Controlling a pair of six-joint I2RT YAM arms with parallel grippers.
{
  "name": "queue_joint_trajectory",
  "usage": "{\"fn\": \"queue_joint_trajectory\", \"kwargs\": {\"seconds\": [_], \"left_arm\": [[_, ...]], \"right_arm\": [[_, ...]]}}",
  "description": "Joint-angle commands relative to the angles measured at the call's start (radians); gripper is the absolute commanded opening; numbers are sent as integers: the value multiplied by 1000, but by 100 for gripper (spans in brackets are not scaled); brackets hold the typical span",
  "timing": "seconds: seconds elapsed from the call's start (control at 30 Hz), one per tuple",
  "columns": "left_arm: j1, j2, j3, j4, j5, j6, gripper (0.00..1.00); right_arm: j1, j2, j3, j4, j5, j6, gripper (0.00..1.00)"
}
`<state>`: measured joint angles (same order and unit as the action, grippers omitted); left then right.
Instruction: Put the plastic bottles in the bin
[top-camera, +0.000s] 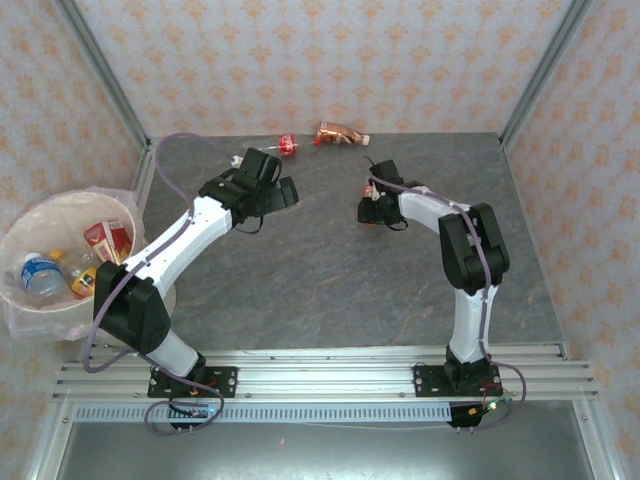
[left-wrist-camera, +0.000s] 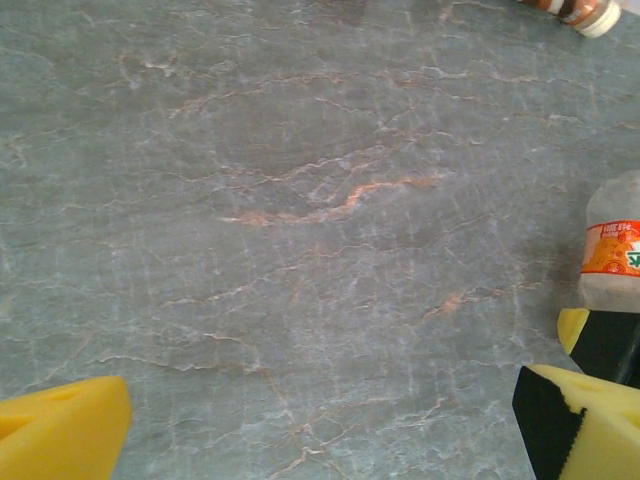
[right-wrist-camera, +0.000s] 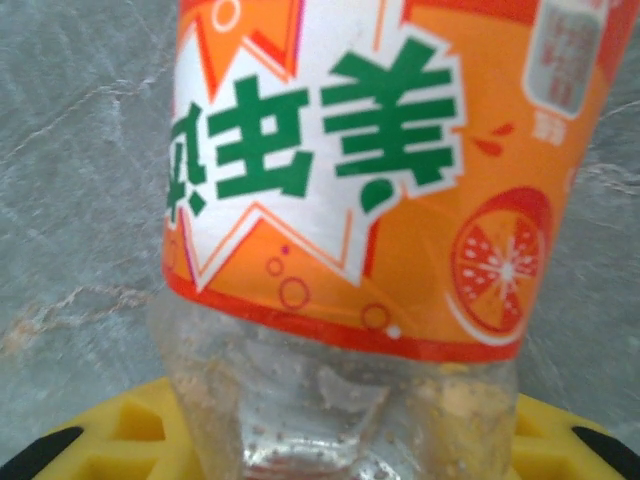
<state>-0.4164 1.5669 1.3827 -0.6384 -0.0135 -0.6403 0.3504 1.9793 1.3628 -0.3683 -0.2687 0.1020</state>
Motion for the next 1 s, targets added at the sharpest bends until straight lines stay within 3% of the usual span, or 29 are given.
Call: {"fn": "queue_joint_trajectory", "kwargs": {"seconds": [0.0,0.13,0.37,0.57,0.77,0.97], "left_arm": [[10,-47,-27,80,63,-15,100],[10,-85,-90,215,178,-18,100],[6,-123,-207,593,517,-88,100],[-18,-126,-224,758,665,-98,100],[-56,-115,-198,779,684,-81,100],[-90,-82,-149,727,674,-57,100]], "right_arm": [[-3,-135,-53,93,-1,-22,28],[-3,-257,-148,168,-64,-19,24],[0,-488,-329,332,-380,-36,24],[2,-632,-433,373,-546,-80,23],[40,-677,-393,221,-629,-170,23],[101,-676,-373,235,-618,-170,24]]}}
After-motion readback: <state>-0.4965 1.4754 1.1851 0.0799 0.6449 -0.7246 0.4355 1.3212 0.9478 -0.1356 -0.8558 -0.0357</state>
